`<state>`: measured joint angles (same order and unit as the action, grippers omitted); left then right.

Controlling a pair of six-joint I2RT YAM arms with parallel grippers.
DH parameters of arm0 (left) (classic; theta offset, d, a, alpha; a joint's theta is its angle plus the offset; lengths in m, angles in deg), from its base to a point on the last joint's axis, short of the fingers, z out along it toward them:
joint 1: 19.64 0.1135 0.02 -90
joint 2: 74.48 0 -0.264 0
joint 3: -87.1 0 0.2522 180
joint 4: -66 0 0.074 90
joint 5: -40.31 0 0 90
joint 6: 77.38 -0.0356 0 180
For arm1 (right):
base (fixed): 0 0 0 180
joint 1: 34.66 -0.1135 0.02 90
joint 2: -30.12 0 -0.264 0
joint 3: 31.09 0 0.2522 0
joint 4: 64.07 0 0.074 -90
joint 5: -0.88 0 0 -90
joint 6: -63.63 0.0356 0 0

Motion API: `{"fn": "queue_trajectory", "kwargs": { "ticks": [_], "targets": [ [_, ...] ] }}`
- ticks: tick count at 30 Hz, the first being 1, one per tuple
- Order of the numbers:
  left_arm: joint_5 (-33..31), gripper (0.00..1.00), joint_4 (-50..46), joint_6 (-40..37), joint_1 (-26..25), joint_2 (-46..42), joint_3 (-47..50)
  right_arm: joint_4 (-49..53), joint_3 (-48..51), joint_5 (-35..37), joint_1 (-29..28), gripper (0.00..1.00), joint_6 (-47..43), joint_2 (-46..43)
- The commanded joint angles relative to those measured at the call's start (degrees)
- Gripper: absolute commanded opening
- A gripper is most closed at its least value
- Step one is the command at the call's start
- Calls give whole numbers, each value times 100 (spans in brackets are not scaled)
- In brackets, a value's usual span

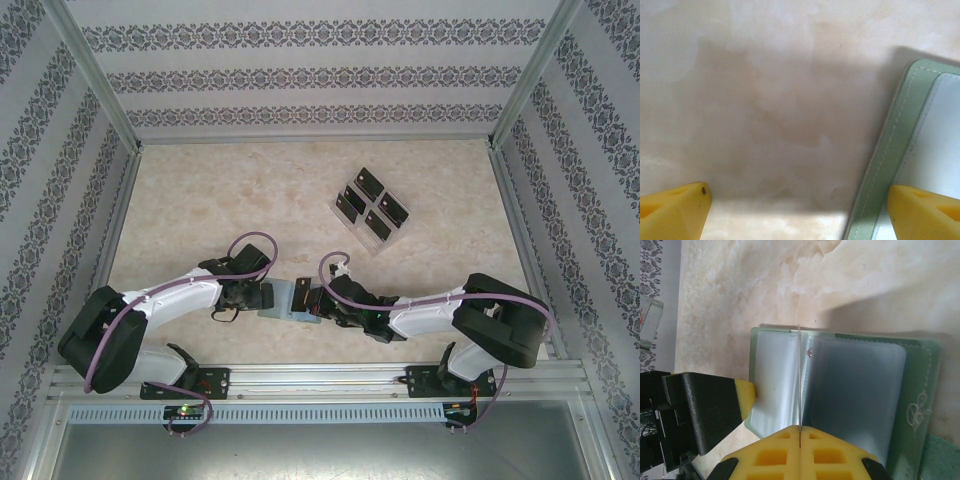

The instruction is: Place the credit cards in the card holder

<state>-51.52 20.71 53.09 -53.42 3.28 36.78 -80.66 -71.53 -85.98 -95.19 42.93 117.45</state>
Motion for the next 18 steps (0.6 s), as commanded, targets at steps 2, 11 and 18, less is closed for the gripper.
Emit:
{"fn": "queue_trajectory", "kwargs": {
  "ticks": [2, 11, 18],
  "targets": [
    [-332, 91, -425, -80, -67, 102, -46, -200, 120, -51, -46, 0, 78, -45],
    [-327, 90, -398, -52, -111, 114, -57, -540, 50, -213, -63, 0, 158, 129],
    [-314, 90, -363, -54, -134, 105, -45, -743, -12, -269, -90, 0, 266, 419]
  ]
}}
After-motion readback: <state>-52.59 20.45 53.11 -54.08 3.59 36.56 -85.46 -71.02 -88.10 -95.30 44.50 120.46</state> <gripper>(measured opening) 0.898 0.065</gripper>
